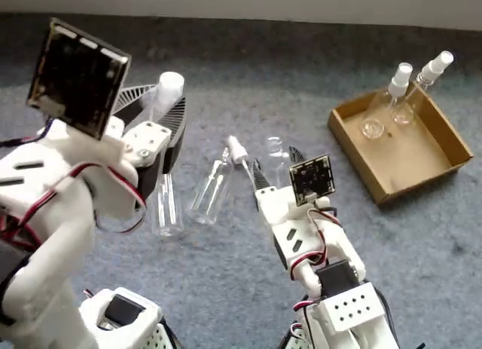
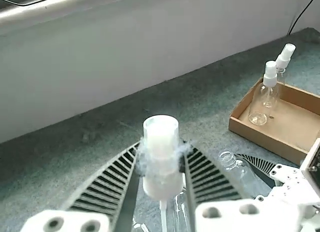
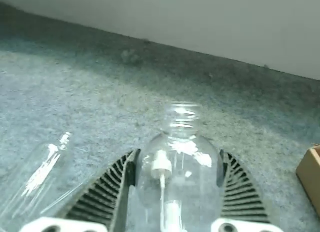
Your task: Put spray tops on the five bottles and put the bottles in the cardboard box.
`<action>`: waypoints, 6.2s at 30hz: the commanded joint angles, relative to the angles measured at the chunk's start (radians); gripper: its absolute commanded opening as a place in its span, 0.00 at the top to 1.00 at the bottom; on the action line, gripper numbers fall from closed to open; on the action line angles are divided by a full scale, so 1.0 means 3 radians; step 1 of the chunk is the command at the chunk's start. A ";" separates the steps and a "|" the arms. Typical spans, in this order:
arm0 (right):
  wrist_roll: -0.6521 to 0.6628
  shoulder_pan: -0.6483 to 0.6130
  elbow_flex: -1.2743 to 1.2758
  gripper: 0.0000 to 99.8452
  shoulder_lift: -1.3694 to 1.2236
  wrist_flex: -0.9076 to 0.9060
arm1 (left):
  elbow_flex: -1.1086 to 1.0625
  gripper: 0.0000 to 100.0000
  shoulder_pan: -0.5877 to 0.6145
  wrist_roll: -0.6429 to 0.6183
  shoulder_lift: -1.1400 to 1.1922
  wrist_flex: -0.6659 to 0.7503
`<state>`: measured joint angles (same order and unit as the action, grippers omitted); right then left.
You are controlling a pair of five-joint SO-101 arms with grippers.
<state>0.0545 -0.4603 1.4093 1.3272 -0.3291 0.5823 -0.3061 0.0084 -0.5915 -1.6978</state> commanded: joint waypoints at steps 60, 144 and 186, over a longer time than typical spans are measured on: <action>-0.0020 -0.0269 0.0908 0.84 0.1706 0.0560 | -0.4452 0.99 -0.0918 -0.0665 -0.1956 0.5278; -0.0005 -0.0263 0.0913 0.84 0.1706 0.0534 | -0.5163 0.99 -0.0918 -0.0005 -0.1967 0.4066; -0.0005 -0.0263 0.0918 0.84 0.1701 0.0534 | -0.5557 0.78 -0.0580 0.0005 -0.2611 0.3800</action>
<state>0.0545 -0.5478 1.6671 1.8182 -0.1711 -1.1331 -0.4872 0.0023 -1.3663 -0.5531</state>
